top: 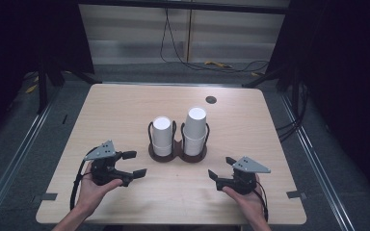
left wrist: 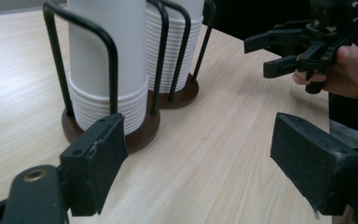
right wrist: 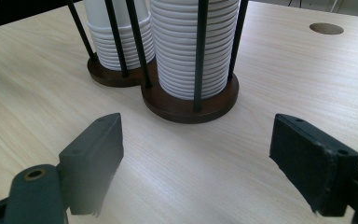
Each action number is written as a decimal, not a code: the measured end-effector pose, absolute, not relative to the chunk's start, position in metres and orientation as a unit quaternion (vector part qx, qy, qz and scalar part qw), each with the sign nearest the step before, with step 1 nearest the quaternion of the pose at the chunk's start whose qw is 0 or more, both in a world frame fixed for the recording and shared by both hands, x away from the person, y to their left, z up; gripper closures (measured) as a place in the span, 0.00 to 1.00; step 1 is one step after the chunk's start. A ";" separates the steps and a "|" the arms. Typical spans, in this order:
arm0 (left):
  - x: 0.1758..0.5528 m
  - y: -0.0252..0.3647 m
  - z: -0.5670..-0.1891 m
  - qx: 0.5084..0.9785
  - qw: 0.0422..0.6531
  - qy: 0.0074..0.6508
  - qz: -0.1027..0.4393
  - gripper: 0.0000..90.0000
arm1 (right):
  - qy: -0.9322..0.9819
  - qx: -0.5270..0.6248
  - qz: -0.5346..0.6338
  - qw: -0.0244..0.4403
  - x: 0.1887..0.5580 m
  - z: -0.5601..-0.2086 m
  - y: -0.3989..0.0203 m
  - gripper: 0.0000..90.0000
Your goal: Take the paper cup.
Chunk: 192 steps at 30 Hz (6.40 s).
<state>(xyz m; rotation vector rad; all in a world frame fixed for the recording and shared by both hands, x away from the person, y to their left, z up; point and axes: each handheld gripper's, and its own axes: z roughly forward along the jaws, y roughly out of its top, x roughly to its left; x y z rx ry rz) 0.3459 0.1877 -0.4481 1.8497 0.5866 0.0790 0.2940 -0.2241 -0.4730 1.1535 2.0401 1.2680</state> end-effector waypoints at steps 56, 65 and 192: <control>0.432 0.148 -0.378 0.851 0.469 0.228 0.054 0.21 | 0.777 0.379 0.460 0.203 0.278 -0.468 -0.216 0.19; 0.445 0.138 -0.372 0.862 0.451 0.225 0.051 0.23 | 0.777 0.381 0.459 0.201 0.279 -0.469 -0.216 0.19; 0.476 0.087 -0.335 0.931 0.306 0.194 0.048 0.39 | 0.776 0.389 0.457 0.195 0.281 -0.471 -0.218 0.20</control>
